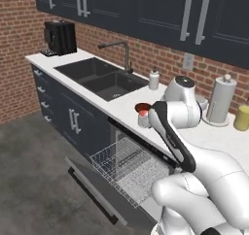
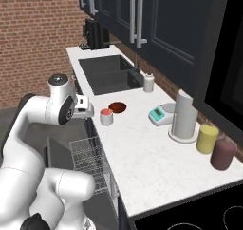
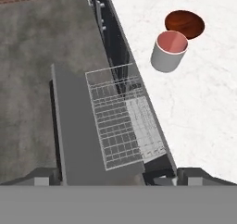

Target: Pick up the cup and bowl from the counter, place them in the dishwasher, and close the dishwasher door.

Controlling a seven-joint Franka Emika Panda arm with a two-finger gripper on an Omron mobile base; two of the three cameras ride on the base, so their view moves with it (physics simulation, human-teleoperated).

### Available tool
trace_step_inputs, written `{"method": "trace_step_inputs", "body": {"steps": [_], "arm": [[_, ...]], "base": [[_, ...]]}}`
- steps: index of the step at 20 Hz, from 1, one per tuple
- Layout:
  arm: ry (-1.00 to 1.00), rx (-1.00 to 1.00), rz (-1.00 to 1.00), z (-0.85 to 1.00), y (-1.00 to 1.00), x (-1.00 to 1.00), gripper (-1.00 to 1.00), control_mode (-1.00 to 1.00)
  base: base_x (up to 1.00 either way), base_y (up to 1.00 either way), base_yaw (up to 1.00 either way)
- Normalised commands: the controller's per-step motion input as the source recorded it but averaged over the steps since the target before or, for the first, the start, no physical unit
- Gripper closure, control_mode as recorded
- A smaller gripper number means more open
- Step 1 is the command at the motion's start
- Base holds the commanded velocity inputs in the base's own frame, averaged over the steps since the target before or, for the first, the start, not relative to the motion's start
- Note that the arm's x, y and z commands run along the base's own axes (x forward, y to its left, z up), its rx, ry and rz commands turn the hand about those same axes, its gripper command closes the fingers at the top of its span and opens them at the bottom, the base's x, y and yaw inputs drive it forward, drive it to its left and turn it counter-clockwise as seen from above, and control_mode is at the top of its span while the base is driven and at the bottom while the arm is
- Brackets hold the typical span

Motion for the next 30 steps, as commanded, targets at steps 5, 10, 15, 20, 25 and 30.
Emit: {"method": "trace_step_inputs", "body": {"steps": [5,10,15,20,25,30], "arm": [[0.00,0.00,0.00,0.00,0.00,0.00,-1.00,1.00],[0.00,0.00,0.00,0.00,0.00,0.00,-1.00,1.00],[0.00,0.00,0.00,0.00,0.00,0.00,-1.00,1.00],[0.00,0.00,0.00,0.00,0.00,0.00,-1.00,1.00],[0.00,0.00,0.00,0.00,0.00,0.00,-1.00,1.00],[0.00,0.00,0.00,0.00,0.00,0.00,-1.00,1.00]], "base": [[0.05,-0.41,0.27],[0.12,-0.19,0.27],[0.28,-0.10,0.04],[0.39,-0.13,0.00],[0.45,-0.33,-0.05],[0.18,-0.22,-0.09]]}}
